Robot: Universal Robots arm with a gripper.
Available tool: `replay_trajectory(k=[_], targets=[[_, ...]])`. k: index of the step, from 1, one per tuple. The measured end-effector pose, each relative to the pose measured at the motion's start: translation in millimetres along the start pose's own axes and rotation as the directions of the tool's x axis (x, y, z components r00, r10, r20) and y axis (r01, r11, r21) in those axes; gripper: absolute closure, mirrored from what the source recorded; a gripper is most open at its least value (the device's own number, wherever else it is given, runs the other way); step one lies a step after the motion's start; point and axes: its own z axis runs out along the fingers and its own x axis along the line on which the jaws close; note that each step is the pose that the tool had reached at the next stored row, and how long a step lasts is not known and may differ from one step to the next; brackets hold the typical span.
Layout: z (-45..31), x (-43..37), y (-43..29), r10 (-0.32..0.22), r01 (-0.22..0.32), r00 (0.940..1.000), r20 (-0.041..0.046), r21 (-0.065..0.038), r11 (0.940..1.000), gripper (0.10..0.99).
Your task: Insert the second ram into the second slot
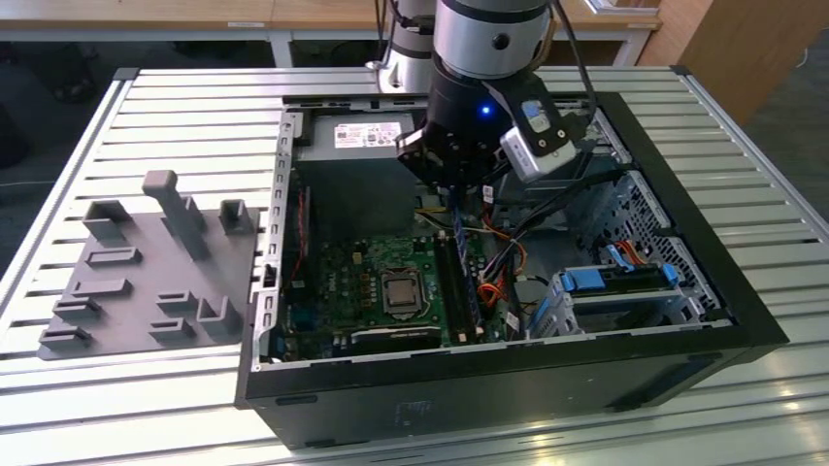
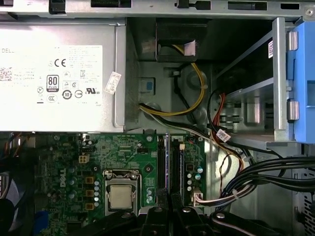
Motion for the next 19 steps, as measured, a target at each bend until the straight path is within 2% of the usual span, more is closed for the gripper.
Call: replay_trajectory(k=[19], targets=[[12.3,-0.1,-0.5,0.000,0.000,1.0000,-0.0005,0.000,1.0000,0.949]])
